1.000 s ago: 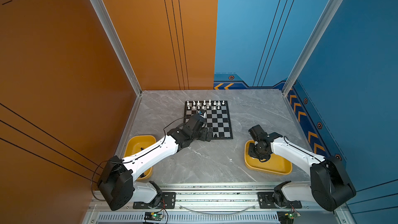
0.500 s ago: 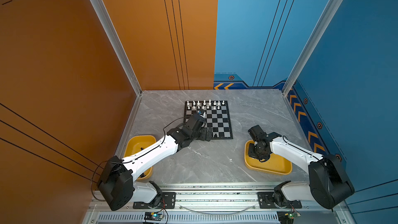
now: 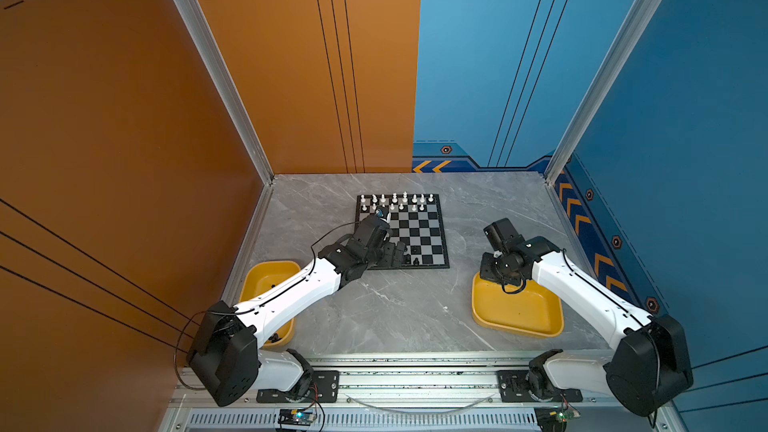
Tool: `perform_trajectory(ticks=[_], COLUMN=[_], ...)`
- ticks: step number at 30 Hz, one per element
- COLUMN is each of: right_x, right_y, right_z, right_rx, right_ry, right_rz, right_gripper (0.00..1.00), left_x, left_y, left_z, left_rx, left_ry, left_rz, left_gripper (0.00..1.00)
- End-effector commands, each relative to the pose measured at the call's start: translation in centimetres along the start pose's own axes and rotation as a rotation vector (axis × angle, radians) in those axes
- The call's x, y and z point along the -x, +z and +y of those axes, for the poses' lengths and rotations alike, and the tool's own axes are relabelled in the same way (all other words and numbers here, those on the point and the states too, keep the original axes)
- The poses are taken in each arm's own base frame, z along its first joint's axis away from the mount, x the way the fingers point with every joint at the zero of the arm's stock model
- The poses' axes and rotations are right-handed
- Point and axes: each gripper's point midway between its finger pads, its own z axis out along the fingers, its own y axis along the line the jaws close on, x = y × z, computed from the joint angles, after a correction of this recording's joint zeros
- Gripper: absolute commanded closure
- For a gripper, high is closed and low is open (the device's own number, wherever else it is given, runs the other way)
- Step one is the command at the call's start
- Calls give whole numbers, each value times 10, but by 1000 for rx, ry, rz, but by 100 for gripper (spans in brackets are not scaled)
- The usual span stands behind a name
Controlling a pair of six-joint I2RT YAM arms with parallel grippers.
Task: Set up the chess pieces on the board
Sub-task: 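Lift the white pawn and carry it to the board's far pawn row, then lower the white pawn onto the pawn-row square nearest the board edge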
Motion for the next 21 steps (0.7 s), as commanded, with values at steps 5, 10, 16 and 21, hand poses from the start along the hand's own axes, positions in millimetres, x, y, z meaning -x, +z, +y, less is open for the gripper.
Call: perform_trajectory(ticks=[5, 10, 16, 21], right_x=[70, 116, 160, 180], right_y=[-2, 32, 86, 126], right_z=[38, 74, 115, 137], right_rx=[-21, -10, 28, 52], right_ry=[-82, -106, -109, -116], right_rz=[-44, -29, -9, -11], right_gripper=[94, 94, 94, 94], left_x=[35, 47, 59, 72], left_y=[2, 12, 30, 47], left_z=[21, 49, 81, 101], left_rx=[20, 50, 63, 59], left_ry=[-27, -73, -133, -172], left_rz=[-54, -64, -65, -61], left_gripper=[1, 1, 1, 0])
